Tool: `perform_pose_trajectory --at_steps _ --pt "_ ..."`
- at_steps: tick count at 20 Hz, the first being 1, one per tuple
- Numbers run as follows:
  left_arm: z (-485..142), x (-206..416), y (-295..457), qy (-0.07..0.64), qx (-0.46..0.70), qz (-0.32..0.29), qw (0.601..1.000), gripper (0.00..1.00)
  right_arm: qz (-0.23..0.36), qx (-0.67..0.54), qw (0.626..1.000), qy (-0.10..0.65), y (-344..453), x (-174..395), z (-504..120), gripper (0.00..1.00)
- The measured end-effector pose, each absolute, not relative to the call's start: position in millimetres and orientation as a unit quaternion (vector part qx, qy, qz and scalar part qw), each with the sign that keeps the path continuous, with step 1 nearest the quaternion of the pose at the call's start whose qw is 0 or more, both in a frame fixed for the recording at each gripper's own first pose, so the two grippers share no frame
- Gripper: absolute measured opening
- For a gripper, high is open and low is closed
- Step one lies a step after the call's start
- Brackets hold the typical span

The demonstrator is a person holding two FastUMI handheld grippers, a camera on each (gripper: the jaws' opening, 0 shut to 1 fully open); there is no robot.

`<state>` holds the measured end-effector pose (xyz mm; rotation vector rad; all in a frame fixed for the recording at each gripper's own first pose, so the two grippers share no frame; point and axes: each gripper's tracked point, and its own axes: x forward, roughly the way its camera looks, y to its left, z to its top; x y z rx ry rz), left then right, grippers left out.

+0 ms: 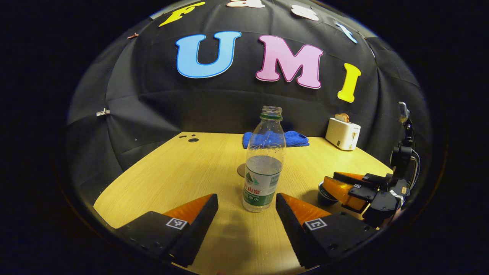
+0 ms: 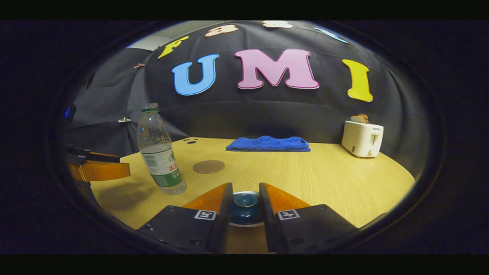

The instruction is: Open the teacup lid with one hand, grasp the water bottle and pour water into the teacup with the other hand; after pouring, place the water bottle on the coaster and then close the teacup lid.

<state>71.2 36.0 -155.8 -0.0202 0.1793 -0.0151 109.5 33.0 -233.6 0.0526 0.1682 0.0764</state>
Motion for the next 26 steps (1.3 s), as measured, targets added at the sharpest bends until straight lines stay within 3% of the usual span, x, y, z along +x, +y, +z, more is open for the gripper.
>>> perform_pose_trajectory --at_steps 2,3,4,6,7,8,9,10,12,15,16,19,20,21,23,25,26 --pt "-155.2 71.1 35.9 0.089 -0.008 -0.007 0.996 0.95 0.040 0.026 0.995 0.085 33.4 109.1 -233.3 0.31" --pt "-154.6 71.2 35.1 0.088 -0.008 -0.007 0.996 0.95 0.039 0.026 0.995 0.089 33.1 108.9 -234.2 0.39" --pt "-153.3 71.8 35.4 0.086 -0.008 -0.006 0.996 0.95 0.040 0.025 0.995 0.093 33.5 111.6 -233.1 0.31" --pt "-152.6 72.7 34.7 0.085 -0.008 -0.007 0.996 0.95 0.047 0.020 0.994 0.099 36.3 109.6 -232.4 0.28" --pt "-153.0 72.6 33.5 0.085 -0.006 -0.008 0.996 0.95 0.051 0.018 0.993 0.101 36.8 109.6 -231.9 0.33" --pt "-152.5 73.9 31.9 0.084 -0.003 -0.011 0.996 0.95 0.053 0.018 0.994 0.098 36.5 109.7 -228.2 0.28" --pt "-153.9 75.2 30.3 0.085 0.001 -0.014 0.996 0.95 0.056 0.018 0.994 0.095 36.4 109.6 -223.6 0.34" --pt "-154.3 76.1 28.1 0.084 0.006 -0.018 0.996 0.95 0.057 0.018 0.994 0.093 35.6 109.9 -219.2 0.28" --pt "-157.7 80.6 20.9 0.088 0.015 -0.032 0.995 0.96 0.059 0.020 0.994 0.091 32.8 112.7 -211.4 0.33" --pt "-161.0 94.2 15.1 0.091 0.024 -0.038 0.995 0.96 0.060 0.030 0.994 0.086 28.0 114.7 -197.9 0.28" --pt "-160.8 99.8 13.2 0.089 0.023 -0.039 0.995 0.95 0.060 0.034 0.994 0.085 26.0 113.8 -193.4 0.33" --pt "-156.3 126.9 10.3 0.072 0.018 -0.036 0.997 0.95 0.054 0.041 0.995 0.077 15.7 115.1 -179.7 0.33" --pt "-155.1 134.5 8.8 0.066 0.017 -0.038 0.997 0.96 0.051 0.041 0.995 0.075 11.1 113.9 -176.1 0.28" --pt "-152.8 143.4 8.6 0.059 0.018 -0.037 0.997 0.95 0.049 0.043 0.995 0.076 8.3 113.7 -175.2 0.33" --pt "-151.0 157.5 7.8 0.052 0.023 -0.040 0.998 0.95 0.044 0.044 0.995 0.079 1.2 110.7 -173.7 0.23" --pt "-146.1 173.8 3.5 0.042 0.033 -0.053 0.997 0.95 0.035 0.037 0.995 0.082 -10.8 104.3 -173.9 0.33" --pt "-145.3 179.7 0.6 0.039 0.038 -0.059 0.997 0.95 0.032 0.035 0.995 0.085 -15.7 102.4 -175.6 0.33"
